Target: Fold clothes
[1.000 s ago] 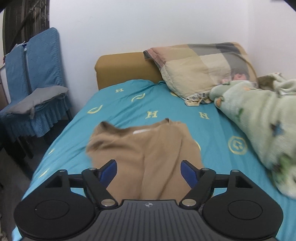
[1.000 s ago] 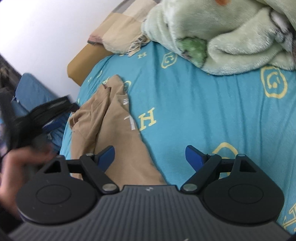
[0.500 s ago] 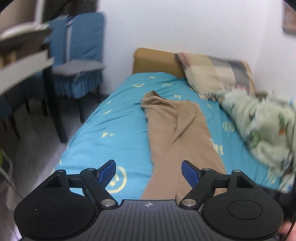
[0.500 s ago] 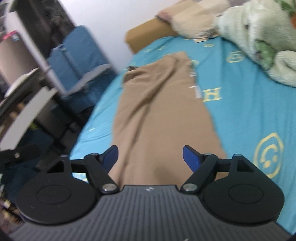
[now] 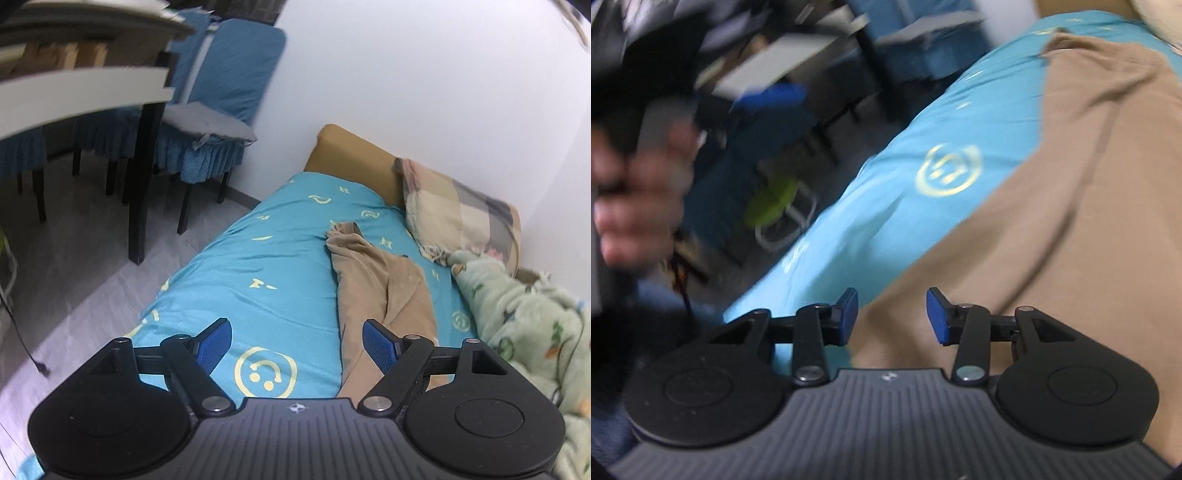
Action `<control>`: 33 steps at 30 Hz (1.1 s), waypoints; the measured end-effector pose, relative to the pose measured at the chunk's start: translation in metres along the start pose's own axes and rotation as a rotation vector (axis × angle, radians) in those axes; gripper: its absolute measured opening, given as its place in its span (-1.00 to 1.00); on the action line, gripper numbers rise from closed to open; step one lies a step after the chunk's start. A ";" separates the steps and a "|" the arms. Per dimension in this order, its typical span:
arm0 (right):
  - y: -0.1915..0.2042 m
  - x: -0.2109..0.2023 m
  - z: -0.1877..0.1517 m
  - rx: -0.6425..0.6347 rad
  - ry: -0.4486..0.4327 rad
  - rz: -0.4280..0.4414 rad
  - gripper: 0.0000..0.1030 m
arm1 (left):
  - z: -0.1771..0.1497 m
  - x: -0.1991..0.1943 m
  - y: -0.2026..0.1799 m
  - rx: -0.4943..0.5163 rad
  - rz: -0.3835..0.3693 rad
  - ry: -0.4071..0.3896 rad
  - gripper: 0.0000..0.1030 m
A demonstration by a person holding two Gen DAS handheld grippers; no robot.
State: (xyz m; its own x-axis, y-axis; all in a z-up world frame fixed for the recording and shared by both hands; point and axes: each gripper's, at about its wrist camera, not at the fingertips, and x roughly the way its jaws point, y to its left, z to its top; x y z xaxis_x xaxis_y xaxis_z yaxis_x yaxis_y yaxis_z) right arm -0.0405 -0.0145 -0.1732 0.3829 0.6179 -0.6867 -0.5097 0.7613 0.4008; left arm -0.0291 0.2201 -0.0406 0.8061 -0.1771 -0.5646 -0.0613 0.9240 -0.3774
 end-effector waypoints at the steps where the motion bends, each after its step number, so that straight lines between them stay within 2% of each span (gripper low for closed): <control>1: 0.006 0.006 0.000 -0.014 0.013 0.001 -0.11 | 0.000 0.000 0.003 -0.010 0.000 0.001 0.55; 6: 0.028 0.030 -0.005 -0.077 0.089 -0.020 -0.02 | 0.000 0.002 0.011 -0.033 0.002 0.008 0.55; 9: 0.039 0.032 -0.014 -0.126 0.067 -0.064 -0.03 | -0.003 0.005 0.009 -0.023 0.011 0.010 0.55; 10: 0.038 0.032 -0.015 -0.116 0.060 -0.073 -0.08 | -0.004 0.005 0.008 -0.018 0.016 0.010 0.55; 12: 0.039 0.029 -0.017 -0.117 0.054 -0.110 -0.70 | -0.005 0.008 0.006 -0.010 0.029 0.016 0.55; 13: 0.040 0.027 -0.018 -0.120 0.052 -0.129 -0.89 | -0.006 0.009 0.005 -0.005 0.033 0.019 0.55; 16: 0.043 0.002 -0.019 -0.119 -0.013 -0.150 -0.89 | -0.009 0.009 0.001 0.016 0.048 0.025 0.55; 19: 0.047 -0.042 -0.017 -0.099 -0.112 -0.169 -0.90 | -0.014 0.007 -0.005 0.040 0.051 0.034 0.55; 21: 0.048 -0.078 -0.021 -0.060 -0.184 -0.191 -0.90 | -0.018 0.006 -0.011 0.053 0.043 0.038 0.55; 23: 0.044 -0.112 -0.031 -0.013 -0.241 -0.250 -0.90 | -0.023 0.008 -0.018 0.067 0.030 0.051 0.55; 25: 0.036 -0.140 -0.045 0.064 -0.265 -0.301 -0.90 | -0.029 0.012 -0.025 0.073 0.008 0.079 0.55; 27: 0.021 -0.158 -0.061 0.162 -0.260 -0.336 -0.90 | -0.038 0.017 -0.034 0.090 -0.009 0.119 0.55; 30: -0.007 -0.173 -0.081 0.327 -0.200 -0.353 -0.87 | -0.053 0.027 -0.048 0.124 -0.028 0.188 0.55; 33: -0.031 -0.184 -0.084 0.463 -0.188 -0.328 -0.84 | -0.072 0.036 -0.062 0.157 -0.052 0.261 0.55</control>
State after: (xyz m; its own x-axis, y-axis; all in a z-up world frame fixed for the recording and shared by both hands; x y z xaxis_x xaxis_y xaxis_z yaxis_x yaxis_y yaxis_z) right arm -0.1603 -0.1680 -0.1102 0.6151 0.3278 -0.7170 0.0309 0.8988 0.4374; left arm -0.0386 0.1319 -0.0904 0.6262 -0.2878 -0.7246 0.0841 0.9489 -0.3042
